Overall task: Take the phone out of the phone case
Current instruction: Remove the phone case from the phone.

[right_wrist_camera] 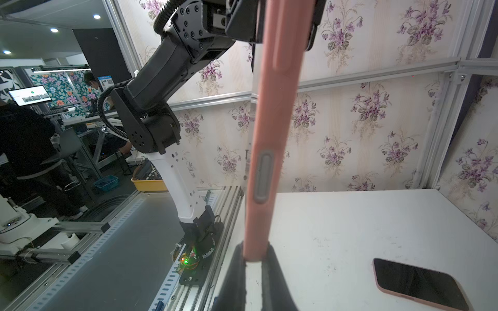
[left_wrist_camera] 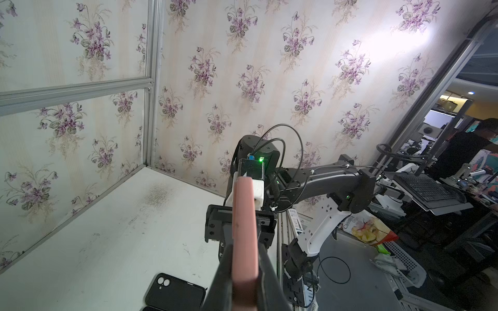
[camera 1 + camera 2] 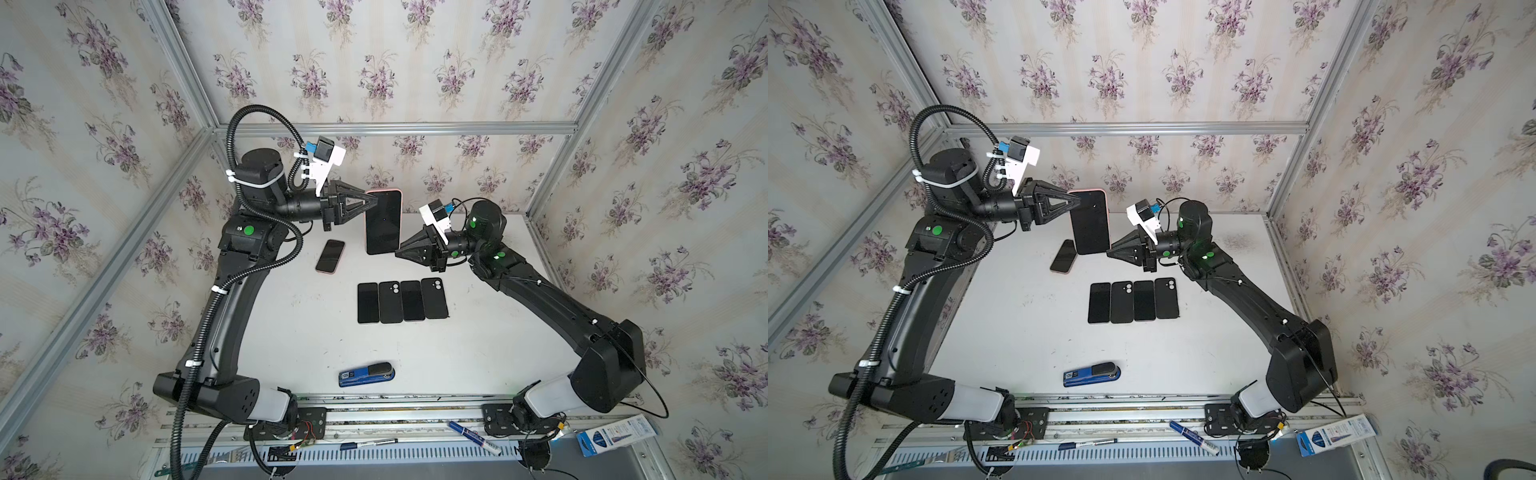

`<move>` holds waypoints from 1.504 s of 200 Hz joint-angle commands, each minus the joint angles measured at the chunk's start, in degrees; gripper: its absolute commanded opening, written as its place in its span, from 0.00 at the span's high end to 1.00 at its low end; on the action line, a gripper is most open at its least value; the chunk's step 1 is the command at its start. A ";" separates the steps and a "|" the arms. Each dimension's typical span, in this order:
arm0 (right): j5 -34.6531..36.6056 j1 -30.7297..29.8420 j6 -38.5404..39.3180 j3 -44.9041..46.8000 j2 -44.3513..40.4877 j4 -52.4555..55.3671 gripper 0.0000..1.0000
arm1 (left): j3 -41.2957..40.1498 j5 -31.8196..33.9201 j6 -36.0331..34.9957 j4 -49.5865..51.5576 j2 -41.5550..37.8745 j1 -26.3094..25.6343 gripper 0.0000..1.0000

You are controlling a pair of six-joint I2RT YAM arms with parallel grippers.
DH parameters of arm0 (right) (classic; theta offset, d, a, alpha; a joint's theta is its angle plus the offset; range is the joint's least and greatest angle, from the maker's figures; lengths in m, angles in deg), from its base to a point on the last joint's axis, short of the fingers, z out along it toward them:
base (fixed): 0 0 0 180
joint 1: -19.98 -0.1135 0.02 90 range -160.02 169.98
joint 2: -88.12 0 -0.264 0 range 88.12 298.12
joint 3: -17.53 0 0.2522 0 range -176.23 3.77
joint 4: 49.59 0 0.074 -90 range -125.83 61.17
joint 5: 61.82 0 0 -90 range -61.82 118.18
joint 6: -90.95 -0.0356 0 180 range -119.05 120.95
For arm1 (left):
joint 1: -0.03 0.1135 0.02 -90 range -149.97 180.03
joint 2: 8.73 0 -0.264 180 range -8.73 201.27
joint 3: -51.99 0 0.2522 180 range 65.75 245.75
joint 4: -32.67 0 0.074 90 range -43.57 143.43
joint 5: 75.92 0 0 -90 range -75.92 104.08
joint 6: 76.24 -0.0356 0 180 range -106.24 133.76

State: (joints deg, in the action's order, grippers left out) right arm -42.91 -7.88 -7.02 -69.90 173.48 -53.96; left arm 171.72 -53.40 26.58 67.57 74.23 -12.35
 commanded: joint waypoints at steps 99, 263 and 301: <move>2.80 -0.44 30.96 -6.36 -1.42 21.62 1.00 | 1.33 1.12 5.17 -1.34 2.62 -5.52 1.00; 31.90 -0.44 23.31 11.90 -14.60 4.91 0.57 | 4.81 11.17 11.54 -3.48 4.63 -6.12 1.00; 42.52 -0.31 1.00 14.34 -18.02 2.97 0.49 | 1.93 21.33 22.20 -8.81 2.37 -4.51 1.00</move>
State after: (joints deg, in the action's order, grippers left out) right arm -10.08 -8.29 13.18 -55.58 157.00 -45.19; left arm 175.61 -39.92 39.63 65.50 77.99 -17.55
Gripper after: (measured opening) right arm 0.507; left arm 0.125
